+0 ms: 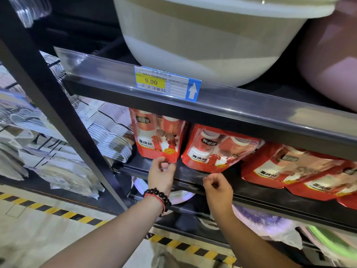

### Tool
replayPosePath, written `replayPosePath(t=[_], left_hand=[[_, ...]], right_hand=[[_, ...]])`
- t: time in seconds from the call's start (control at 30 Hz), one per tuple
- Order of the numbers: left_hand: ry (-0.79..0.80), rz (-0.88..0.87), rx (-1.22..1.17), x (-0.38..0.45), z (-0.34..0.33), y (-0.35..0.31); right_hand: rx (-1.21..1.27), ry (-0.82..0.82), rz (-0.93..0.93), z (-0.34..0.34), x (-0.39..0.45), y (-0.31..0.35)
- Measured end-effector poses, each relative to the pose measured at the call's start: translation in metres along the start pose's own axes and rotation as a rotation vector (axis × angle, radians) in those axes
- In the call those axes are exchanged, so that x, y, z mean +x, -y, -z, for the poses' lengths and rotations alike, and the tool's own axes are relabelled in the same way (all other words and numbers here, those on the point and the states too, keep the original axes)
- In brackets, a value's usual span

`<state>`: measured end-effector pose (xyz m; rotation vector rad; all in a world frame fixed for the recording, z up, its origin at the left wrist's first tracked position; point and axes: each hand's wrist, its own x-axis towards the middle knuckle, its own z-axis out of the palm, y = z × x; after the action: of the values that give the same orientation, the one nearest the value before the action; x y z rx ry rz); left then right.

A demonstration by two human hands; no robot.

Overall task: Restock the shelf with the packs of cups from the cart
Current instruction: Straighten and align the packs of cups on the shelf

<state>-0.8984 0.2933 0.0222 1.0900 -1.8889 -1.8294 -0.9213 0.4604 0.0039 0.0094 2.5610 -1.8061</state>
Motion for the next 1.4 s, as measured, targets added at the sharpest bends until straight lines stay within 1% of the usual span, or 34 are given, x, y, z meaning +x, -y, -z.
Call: replayPosePath(t=[0.1, 0.13, 0.23, 0.27, 0.37, 0.47, 0.6, 0.7, 0.83, 0.9, 0.97, 1.07, 1.1, 1.17, 1.23, 1.27, 1.33, 1.4], left_hand=[[-0.109, -0.036, -0.016, 0.018, 0.021, -0.008], [-0.128, -0.047, -0.016, 0.025, 0.028, -0.011], [-0.108, -0.085, 0.043, 0.046, 0.046, -0.024], [-0.083, -0.1, 0.062, 0.052, 0.05, -0.027], [-0.04, -0.136, 0.15, 0.063, 0.056, -0.032], [-0.014, -0.159, 0.243, 0.066, 0.058, -0.032], [0.001, -0.158, 0.285, 0.068, 0.057, -0.037], [0.0, -0.118, 0.259, 0.068, 0.054, -0.041], [-0.035, -0.085, 0.231, 0.065, 0.051, -0.042], [-0.059, -0.068, 0.215, 0.063, 0.049, -0.043], [-0.104, -0.005, 0.162, 0.06, 0.046, -0.043], [-0.163, 0.064, 0.031, 0.048, 0.038, -0.036], [-0.166, 0.083, -0.005, 0.042, 0.034, -0.032], [-0.109, 0.117, -0.045, 0.028, 0.024, -0.022], [0.027, 0.119, -0.007, 0.015, 0.01, -0.013], [0.105, 0.11, 0.058, 0.011, 0.003, -0.01], [0.252, 0.087, 0.184, 0.005, -0.01, -0.007], [0.359, 0.063, 0.216, 0.001, -0.022, -0.007]], right_hand=[[0.003, 0.17, 0.062, -0.027, -0.006, 0.019], [0.008, 0.213, 0.053, -0.038, -0.004, 0.027], [0.039, 0.355, -0.077, -0.072, 0.007, 0.053], [0.067, 0.365, -0.125, -0.082, 0.01, 0.059], [0.107, 0.319, -0.181, -0.106, 0.017, 0.065], [0.111, 0.306, -0.252, -0.119, 0.019, 0.061], [0.101, 0.249, -0.266, -0.13, 0.027, 0.057], [0.067, 0.217, -0.3, -0.135, 0.031, 0.061], [0.019, 0.25, -0.321, -0.134, 0.031, 0.068], [0.049, 0.272, -0.325, -0.13, 0.029, 0.071], [0.081, 0.302, -0.336, -0.126, 0.026, 0.07], [0.161, 0.318, -0.433, -0.115, 0.009, 0.059], [0.199, 0.301, -0.457, -0.108, 0.002, 0.053], [0.191, 0.196, -0.491, -0.088, -0.006, 0.036], [0.153, 0.05, -0.494, -0.065, -0.005, 0.021], [0.149, -0.031, -0.484, -0.054, -0.002, 0.017], [0.139, -0.184, -0.455, -0.036, 0.006, 0.015], [0.137, -0.306, -0.443, -0.021, 0.014, 0.019]])
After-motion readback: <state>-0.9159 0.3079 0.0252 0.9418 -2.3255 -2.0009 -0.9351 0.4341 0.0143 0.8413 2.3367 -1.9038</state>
